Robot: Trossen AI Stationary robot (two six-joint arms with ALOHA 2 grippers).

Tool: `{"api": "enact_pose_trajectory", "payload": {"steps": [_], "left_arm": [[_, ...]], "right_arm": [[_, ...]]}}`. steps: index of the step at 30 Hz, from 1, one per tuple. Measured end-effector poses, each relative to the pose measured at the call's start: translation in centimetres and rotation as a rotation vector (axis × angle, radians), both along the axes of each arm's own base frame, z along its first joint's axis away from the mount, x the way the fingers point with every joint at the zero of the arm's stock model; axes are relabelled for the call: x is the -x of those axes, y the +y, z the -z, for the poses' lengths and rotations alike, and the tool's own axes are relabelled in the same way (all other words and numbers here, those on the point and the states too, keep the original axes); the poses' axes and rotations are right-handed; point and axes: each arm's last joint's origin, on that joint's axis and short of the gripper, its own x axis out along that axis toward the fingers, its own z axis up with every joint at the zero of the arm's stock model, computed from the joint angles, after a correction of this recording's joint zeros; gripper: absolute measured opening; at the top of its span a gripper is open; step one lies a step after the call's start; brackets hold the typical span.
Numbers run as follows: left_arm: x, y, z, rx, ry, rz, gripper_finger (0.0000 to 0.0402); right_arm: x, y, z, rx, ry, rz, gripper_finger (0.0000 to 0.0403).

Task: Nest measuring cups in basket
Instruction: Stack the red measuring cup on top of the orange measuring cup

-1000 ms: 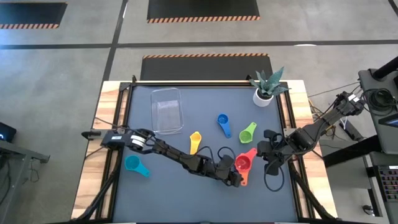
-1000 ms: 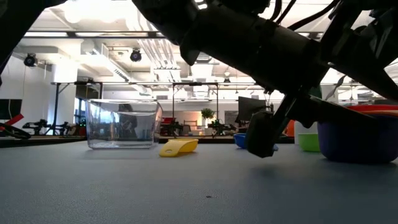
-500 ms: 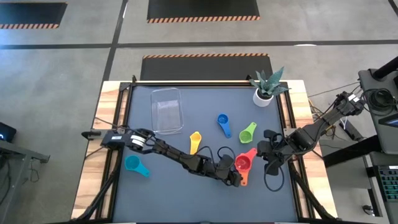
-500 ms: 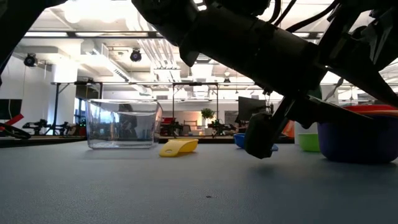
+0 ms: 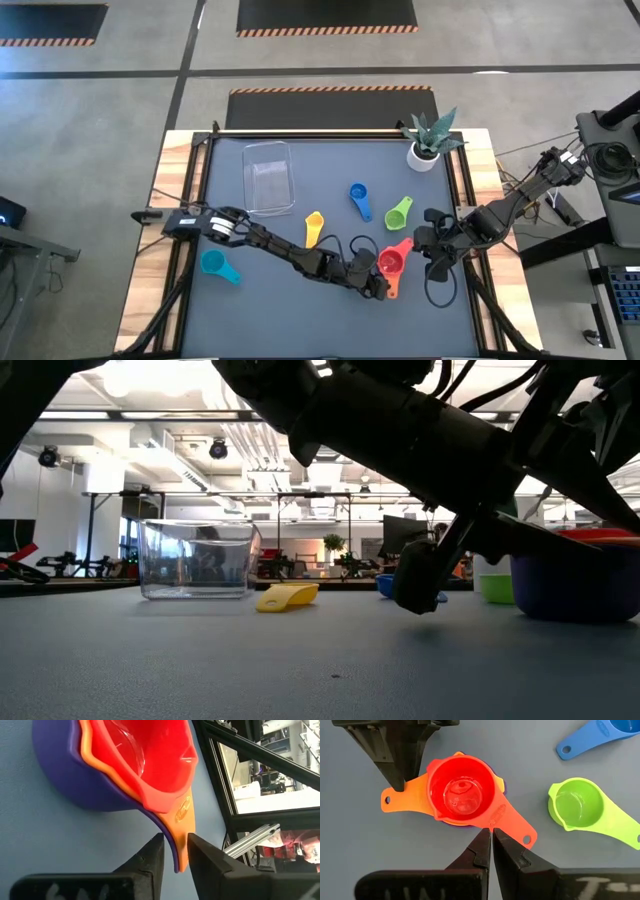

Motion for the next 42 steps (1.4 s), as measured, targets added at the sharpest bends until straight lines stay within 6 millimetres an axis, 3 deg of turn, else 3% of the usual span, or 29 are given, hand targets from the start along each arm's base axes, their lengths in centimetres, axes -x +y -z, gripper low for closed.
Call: {"api": "enact_pose_trajectory", "payload": {"steps": [5,17,28,42], "left_arm": [[-0.1,0.1,-0.1,-0.008,-0.009,-0.001,0.0038],[-0.1,0.2,-0.1,-0.008,-0.009,-0.008,0.004],[-0.1,0.2,-0.1,0.005,-0.007,-0.016,0.0039],[-0.1,0.3,0.0,0.002,-0.003,-0.029,0.0039]], "right_arm": [[0.0,0.0,0.0,0.0,0.0,0.0,0.0009],[0.1,-0.1,0.1,-0.018,0.016,0.052,0.0009],[0.4,-1.2,3.4,0.125,0.083,0.167,0.0009],[-1.7,-2.3,4.9,0.235,0.111,0.123,0.0008]]}}
